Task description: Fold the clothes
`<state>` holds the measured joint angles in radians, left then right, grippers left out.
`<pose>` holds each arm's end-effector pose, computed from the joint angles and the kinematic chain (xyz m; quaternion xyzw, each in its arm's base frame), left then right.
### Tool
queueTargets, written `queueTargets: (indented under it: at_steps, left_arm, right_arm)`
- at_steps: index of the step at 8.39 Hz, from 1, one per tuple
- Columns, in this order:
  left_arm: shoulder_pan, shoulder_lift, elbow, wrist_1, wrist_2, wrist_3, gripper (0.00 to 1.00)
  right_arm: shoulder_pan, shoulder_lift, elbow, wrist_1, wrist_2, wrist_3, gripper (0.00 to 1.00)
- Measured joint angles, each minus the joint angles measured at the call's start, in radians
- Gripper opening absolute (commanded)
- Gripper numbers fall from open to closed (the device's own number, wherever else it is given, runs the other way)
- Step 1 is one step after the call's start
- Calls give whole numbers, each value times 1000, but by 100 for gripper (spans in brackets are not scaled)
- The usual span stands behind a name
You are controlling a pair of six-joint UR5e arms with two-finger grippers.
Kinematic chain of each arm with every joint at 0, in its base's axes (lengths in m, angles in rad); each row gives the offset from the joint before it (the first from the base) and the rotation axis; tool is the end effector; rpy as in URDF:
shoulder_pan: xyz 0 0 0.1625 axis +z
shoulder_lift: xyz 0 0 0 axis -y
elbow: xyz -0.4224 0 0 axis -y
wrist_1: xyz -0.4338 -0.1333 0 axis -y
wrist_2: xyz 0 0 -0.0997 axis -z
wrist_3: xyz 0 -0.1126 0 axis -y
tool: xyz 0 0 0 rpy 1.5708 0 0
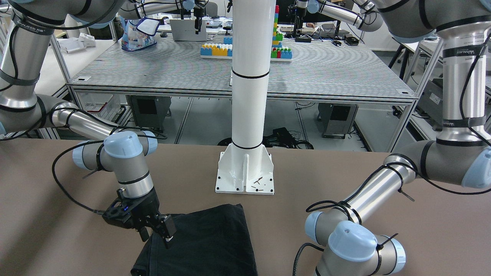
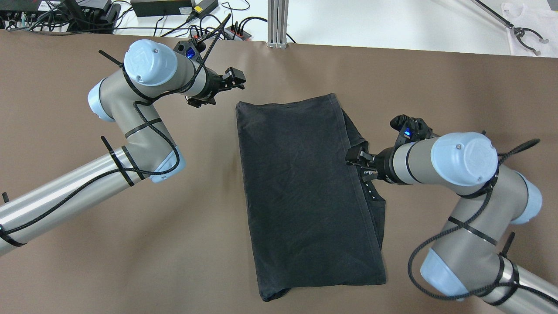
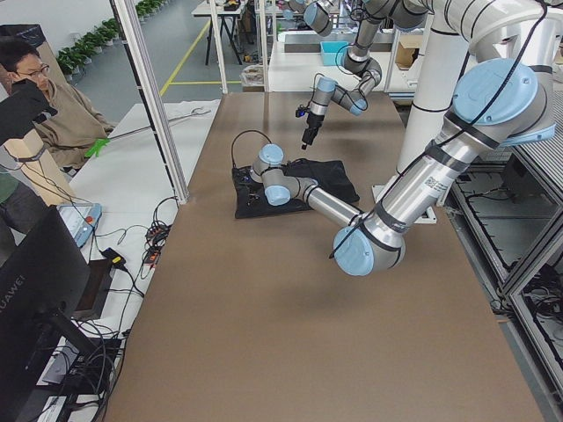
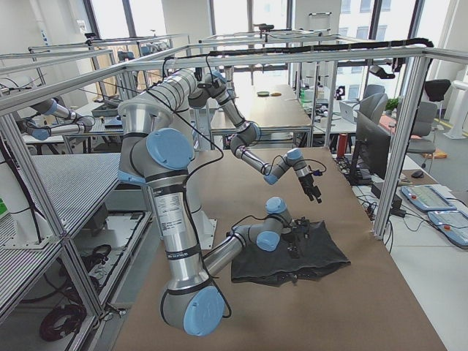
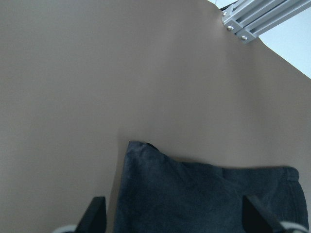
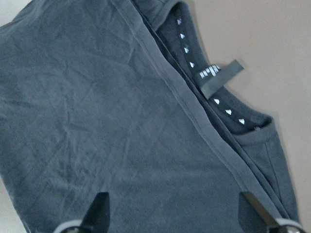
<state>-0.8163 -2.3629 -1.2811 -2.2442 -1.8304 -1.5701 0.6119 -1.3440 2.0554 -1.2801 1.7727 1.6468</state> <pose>0.4854 -0.6687 0.2001 0.1196 0.5475 -0.2613 0.7859 -0.4031 -0.4182 0.2663 0.0413 -0.4842 0.2487 0.8378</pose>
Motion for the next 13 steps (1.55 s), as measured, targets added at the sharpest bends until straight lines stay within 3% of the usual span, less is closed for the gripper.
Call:
queueTargets:
  at_steps: [2, 4, 7, 12, 13]
  left_arm:
    - [15, 1, -6, 8, 50, -17, 100]
    - [29, 1, -55, 85, 86, -20, 100]
    - [49, 1, -126, 193, 113, -21, 100]
    - [90, 2, -133, 205, 160, -21, 100]
    - [90, 2, -133, 206, 164, -21, 100]
  right_arm:
    - [-107, -74, 67, -24, -68, 134, 77]
    - [-200, -102, 42, -28, -108, 218, 68]
    - [-272, -111, -27, -28, -129, 224, 67]
    - [-288, -136, -54, -31, -73, 125, 67]
    - [-288, -139, -54, -32, -68, 123, 62]
